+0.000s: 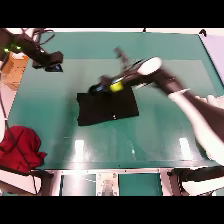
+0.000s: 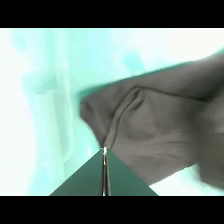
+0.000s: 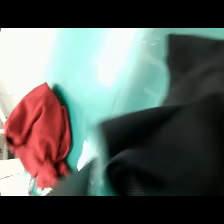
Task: Fold the shirts.
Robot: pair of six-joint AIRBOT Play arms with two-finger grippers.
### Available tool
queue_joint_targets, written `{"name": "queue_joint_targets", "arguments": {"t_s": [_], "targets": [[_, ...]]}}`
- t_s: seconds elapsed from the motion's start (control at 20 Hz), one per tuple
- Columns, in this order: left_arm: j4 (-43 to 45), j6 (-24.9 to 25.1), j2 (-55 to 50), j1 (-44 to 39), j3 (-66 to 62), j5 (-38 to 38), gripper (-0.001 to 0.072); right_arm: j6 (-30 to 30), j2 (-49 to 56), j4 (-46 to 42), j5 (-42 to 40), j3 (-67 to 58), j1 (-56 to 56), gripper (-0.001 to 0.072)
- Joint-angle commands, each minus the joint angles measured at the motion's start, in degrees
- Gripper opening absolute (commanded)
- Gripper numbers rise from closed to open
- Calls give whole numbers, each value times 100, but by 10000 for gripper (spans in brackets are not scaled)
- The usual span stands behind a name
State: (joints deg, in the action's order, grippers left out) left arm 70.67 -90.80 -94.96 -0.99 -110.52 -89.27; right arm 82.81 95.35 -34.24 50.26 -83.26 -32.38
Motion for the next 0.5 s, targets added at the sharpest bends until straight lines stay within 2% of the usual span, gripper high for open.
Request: {"name": "queue_joint_targets", "arguments": {"t_s": [0.0,0.15,0.4,0.45], "targets": [[160,55,118,192,0,-162,25,-94,1285,269,-1410,-378,-1224,462],[181,87,118,195,0,-168,25,4,1357,-483,-365,-872,-675,461],[177,85,118,192,0,-111,25,271,428,-1193,1318,-975,1836,465],[177,85,118,192,0,-114,26,271,280,-1239,1561,-898,2304,512]]}}
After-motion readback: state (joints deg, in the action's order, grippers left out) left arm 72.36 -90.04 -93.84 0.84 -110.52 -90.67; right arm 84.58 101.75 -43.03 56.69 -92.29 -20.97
